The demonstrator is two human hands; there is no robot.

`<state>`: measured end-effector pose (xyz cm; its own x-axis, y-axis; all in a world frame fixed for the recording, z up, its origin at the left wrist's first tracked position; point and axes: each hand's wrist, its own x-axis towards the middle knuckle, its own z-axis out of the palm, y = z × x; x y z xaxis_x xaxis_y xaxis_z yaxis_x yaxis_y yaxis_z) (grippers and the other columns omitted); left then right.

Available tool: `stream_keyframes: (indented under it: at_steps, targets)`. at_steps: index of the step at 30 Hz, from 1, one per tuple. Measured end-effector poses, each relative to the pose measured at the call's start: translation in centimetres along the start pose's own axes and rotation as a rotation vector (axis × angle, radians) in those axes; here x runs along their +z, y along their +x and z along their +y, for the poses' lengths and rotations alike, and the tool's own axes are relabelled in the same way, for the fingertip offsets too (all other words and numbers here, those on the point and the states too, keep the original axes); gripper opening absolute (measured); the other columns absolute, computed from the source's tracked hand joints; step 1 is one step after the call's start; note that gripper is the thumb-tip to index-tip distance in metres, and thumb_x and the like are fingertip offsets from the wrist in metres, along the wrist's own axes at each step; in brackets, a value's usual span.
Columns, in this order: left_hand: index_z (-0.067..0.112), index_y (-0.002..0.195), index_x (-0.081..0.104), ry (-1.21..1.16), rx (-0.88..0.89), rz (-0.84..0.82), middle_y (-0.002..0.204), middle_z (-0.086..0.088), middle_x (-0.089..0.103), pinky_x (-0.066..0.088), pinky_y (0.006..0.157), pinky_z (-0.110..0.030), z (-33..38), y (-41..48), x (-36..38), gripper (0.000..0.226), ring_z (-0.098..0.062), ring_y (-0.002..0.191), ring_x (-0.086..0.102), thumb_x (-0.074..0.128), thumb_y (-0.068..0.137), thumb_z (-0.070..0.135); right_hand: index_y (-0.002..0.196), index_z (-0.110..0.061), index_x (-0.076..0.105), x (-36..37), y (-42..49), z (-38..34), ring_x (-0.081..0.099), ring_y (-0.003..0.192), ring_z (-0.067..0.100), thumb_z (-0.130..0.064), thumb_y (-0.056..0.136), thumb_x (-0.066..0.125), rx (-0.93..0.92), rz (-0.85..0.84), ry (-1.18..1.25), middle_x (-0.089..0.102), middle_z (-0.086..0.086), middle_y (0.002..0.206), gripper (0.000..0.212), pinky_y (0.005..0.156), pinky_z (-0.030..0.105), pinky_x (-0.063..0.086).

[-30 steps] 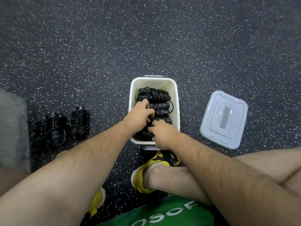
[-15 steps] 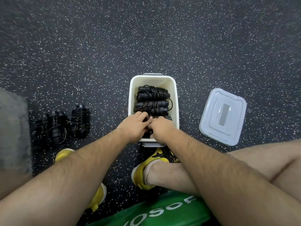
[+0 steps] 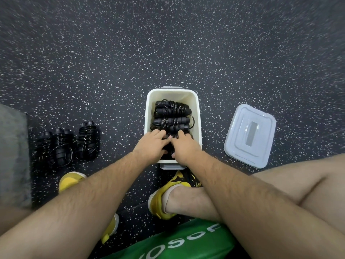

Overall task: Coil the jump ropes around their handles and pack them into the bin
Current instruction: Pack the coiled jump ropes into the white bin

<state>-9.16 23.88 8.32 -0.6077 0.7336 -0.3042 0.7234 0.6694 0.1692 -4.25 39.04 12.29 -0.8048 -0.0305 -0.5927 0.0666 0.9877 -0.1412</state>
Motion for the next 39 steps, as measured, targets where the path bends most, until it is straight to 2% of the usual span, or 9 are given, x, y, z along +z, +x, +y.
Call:
stream_keyframes:
  at_steps: [5,10,14,20,23,27,31,35,39]
  targets:
    - [0.013,0.126,0.063,-0.122,-0.006,0.234,0.117,-0.002,0.061,0.049,0.090,-0.041,-1.1,-1.5,-1.0,0.035,-0.025,0.107,0.057,0.057,0.093,0.025,0.135,-0.020,0.049,-1.9,-1.0,-1.9,0.043,0.120,0.029,-0.035,0.093,0.044,-0.053,0.173,-0.079,0.052,0.006,0.128,0.045,0.092,0.044,0.044]
    - [0.009,0.128,0.059,-0.171,-0.277,0.382,0.121,-0.005,0.060,0.049,0.094,-0.042,-4.7,-4.5,-2.6,0.039,-0.026,0.109,0.057,0.057,0.093,0.025,0.139,-0.016,0.041,-3.6,1.2,-7.9,0.047,0.119,0.029,-0.028,0.095,0.045,-0.192,0.285,-0.119,0.055,0.005,0.129,0.046,0.088,0.041,0.043]
    - [0.008,0.138,0.046,-0.135,-0.517,0.245,0.129,-0.008,0.051,0.047,0.096,-0.040,-10.7,-7.7,-1.6,0.049,-0.027,0.117,0.051,0.052,0.096,0.032,0.151,-0.016,0.030,-3.4,5.0,-14.3,0.047,0.125,0.030,-0.025,0.095,0.048,-0.284,0.274,-0.150,0.054,0.006,0.137,0.060,0.095,0.041,0.043]
    - [0.008,0.149,0.029,-0.117,-0.849,0.068,0.140,-0.010,0.046,0.044,0.099,-0.038,-16.8,-10.3,1.9,0.066,-0.027,0.129,0.046,0.053,0.096,0.037,0.154,-0.020,0.024,-2.2,10.3,-22.7,0.044,0.130,0.029,-0.027,0.097,0.050,-0.375,0.171,-0.228,0.050,0.003,0.143,0.064,0.100,0.044,0.041]
    - [0.004,0.148,0.028,-0.259,-1.058,-0.005,0.142,-0.014,0.044,0.045,0.100,-0.038,-17.7,-9.7,4.1,0.074,-0.028,0.131,0.047,0.062,0.092,0.041,0.156,-0.021,0.021,-1.3,11.6,-24.3,0.042,0.132,0.030,-0.031,0.098,0.051,-0.373,0.115,-0.260,0.048,0.005,0.145,0.066,0.103,0.044,0.039]
    - [0.005,0.147,0.026,-0.304,-1.185,0.008,0.140,-0.020,0.043,0.047,0.096,-0.036,-18.5,-8.8,7.5,0.079,-0.030,0.125,0.050,0.070,0.090,0.037,0.156,-0.021,0.018,-0.8,11.6,-23.6,0.040,0.134,0.030,-0.030,0.098,0.052,-0.394,0.075,-0.293,0.045,0.006,0.146,0.068,0.103,0.044,0.039]
    - [0.013,0.146,0.022,-0.358,-1.157,-0.032,0.137,-0.018,0.050,0.043,0.099,-0.039,-19.7,-9.3,7.7,0.080,-0.032,0.126,0.046,0.073,0.088,0.032,0.157,-0.022,0.016,-1.8,11.5,-21.6,0.041,0.131,0.029,-0.021,0.094,0.053,-0.394,0.115,-0.306,0.045,0.004,0.146,0.073,0.101,0.042,0.040]
    - [0.012,0.144,0.026,-0.381,-1.065,0.113,0.138,-0.010,0.049,0.042,0.103,-0.041,-18.3,-9.8,4.9,0.092,-0.029,0.126,0.042,0.082,0.078,0.040,0.157,-0.020,0.017,-3.5,10.6,-20.0,0.039,0.132,0.029,-0.022,0.091,0.058,-0.412,0.186,-0.301,0.041,0.004,0.147,0.077,0.102,0.041,0.041]
    - [0.023,0.144,0.033,-0.307,-0.808,0.349,0.137,0.001,0.049,0.032,0.107,-0.045,-16.0,-8.9,-0.6,0.085,-0.028,0.125,0.037,0.078,0.075,0.043,0.157,-0.018,0.017,-5.5,8.9,-17.3,0.021,0.143,0.032,-0.025,0.089,0.062,-0.465,0.388,-0.277,0.009,0.011,0.164,0.082,0.110,0.042,0.034]
